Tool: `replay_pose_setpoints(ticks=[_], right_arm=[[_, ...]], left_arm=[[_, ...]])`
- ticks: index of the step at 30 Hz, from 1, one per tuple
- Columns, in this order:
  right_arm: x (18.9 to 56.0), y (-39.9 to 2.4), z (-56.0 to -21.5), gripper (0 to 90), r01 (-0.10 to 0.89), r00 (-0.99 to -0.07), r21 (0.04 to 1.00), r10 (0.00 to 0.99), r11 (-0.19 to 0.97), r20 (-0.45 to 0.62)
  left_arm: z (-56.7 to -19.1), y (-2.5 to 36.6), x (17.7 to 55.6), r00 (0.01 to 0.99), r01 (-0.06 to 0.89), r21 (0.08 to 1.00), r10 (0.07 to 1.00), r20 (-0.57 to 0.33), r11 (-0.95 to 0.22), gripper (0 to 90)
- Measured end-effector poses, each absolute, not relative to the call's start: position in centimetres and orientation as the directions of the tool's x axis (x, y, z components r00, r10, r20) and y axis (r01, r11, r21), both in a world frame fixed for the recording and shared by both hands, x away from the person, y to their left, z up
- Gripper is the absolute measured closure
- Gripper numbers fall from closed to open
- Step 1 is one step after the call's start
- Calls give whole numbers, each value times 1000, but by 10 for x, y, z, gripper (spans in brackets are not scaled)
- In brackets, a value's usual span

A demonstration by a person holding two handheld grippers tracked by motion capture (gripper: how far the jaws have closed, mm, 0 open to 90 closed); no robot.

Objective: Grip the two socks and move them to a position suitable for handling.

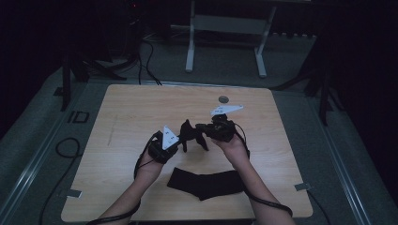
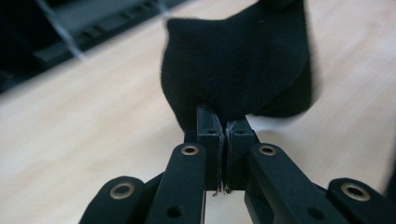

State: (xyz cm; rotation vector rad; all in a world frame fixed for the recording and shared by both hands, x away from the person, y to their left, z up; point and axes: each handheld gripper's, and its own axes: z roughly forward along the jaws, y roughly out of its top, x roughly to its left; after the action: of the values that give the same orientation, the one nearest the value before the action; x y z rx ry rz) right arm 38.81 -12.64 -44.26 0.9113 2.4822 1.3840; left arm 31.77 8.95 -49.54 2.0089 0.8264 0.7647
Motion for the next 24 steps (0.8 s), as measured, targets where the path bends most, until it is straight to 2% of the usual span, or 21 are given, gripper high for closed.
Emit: replay_pose_setpoints(ticks=[2,4,6,8,10,11,13,15,18,20,24], right_arm=[[384,-124,-440,889,415,-815,813,564,410,131],[382,-121,-444,887,415,-821,803,557,428,127],[378,-111,-472,884,432,-834,742,540,512,112],[380,-108,-493,861,475,-836,690,526,547,159],[383,-108,-509,685,511,-833,652,510,561,214],[384,-109,-513,667,518,-829,650,514,556,221],[387,-115,-514,589,528,-817,663,531,531,225],[391,-121,-511,592,541,-801,675,551,502,232],[397,-129,-509,644,537,-783,684,594,494,186],[399,-133,-510,737,550,-767,682,615,481,185],[399,-136,-519,895,549,-755,656,645,518,122]], left_arm=[[-497,92,313,607,274,827,755,248,-492,873],[-501,94,313,639,308,806,738,218,-505,833],[-520,105,312,659,381,741,725,201,-552,803],[-532,115,311,665,418,721,727,171,-552,750],[-539,124,308,655,432,726,740,155,-535,742],[-540,128,308,652,444,724,745,144,-528,689],[-541,137,306,649,465,727,753,108,-505,646],[-541,145,305,638,475,732,764,95,-489,636],[-539,155,304,626,477,741,774,92,-474,647],[-537,161,306,618,485,751,783,69,-449,658],[-538,165,313,610,488,751,789,70,-444,787]])
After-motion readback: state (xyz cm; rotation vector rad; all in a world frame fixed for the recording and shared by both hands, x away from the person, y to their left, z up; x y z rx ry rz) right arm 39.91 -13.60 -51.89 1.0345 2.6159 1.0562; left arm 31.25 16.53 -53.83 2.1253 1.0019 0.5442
